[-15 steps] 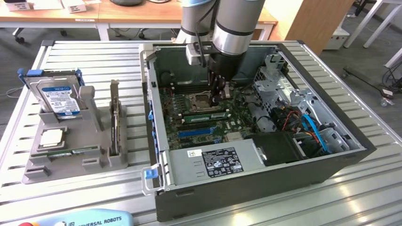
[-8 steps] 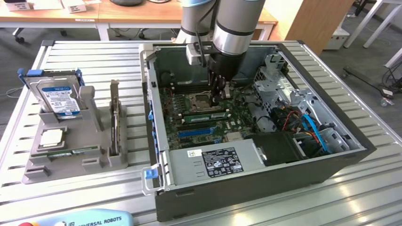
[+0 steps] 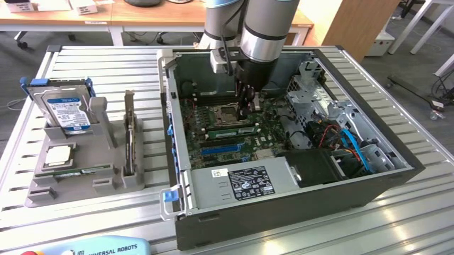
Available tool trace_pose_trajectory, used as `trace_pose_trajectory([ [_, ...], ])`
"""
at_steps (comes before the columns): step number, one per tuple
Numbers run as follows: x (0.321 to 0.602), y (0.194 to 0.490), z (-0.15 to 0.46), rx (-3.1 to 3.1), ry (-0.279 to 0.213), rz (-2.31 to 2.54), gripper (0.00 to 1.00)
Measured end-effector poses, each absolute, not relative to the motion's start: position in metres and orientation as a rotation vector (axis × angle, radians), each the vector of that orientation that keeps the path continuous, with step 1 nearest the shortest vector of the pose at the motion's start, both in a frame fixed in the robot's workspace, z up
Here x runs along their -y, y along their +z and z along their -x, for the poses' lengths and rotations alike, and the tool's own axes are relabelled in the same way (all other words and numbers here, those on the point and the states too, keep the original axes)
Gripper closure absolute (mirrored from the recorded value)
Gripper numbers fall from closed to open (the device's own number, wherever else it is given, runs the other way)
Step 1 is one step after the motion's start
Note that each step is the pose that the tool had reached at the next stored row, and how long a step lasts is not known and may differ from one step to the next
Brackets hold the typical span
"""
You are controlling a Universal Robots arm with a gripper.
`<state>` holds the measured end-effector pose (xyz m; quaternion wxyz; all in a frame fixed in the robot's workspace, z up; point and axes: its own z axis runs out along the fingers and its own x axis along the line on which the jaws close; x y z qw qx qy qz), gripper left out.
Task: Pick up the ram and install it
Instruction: 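Press down the ram until it locks into place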
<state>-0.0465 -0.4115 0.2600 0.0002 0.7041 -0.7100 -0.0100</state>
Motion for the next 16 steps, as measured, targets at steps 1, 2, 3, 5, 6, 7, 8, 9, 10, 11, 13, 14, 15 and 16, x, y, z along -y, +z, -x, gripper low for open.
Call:
trace_pose_trajectory([
  [1, 0.4115, 0.2600, 0.0465, 2.232, -0.031, -2.209, 0.90],
  [2, 0.4115, 0.2600, 0.0465, 2.235, -0.031, -2.207, 0.90],
  [3, 0.4115, 0.2600, 0.0465, 2.239, -0.031, -2.203, 0.90],
  [5, 0.4115, 0.2600, 0.0465, 2.248, -0.031, -2.194, 0.90],
  [6, 0.4115, 0.2599, 0.0465, 2.254, -0.031, -2.188, 0.90],
  [7, 0.4115, 0.2599, 0.0465, 2.263, -0.031, -2.179, 0.90],
  [8, 0.4115, 0.2599, 0.0465, 2.272, -0.031, -2.169, 0.90],
  [9, 0.4115, 0.2599, 0.0465, 2.284, -0.031, -2.157, 0.90],
  [10, 0.4115, 0.2599, 0.0465, 2.296, -0.031, -2.144, 0.90],
  [11, 0.4115, 0.2598, 0.0465, 2.310, -0.031, -2.129, 0.90],
  [13, 0.4115, 0.2597, 0.0465, 2.339, -0.031, -2.098, 0.90],
  [14, 0.4115, 0.2597, 0.0465, 2.353, -0.031, -2.082, 0.90],
  [15, 0.4115, 0.2597, 0.0465, 2.367, -0.031, -2.066, 0.90],
  [16, 0.4115, 0.2596, 0.0465, 2.381, -0.031, -2.050, 0.90],
])
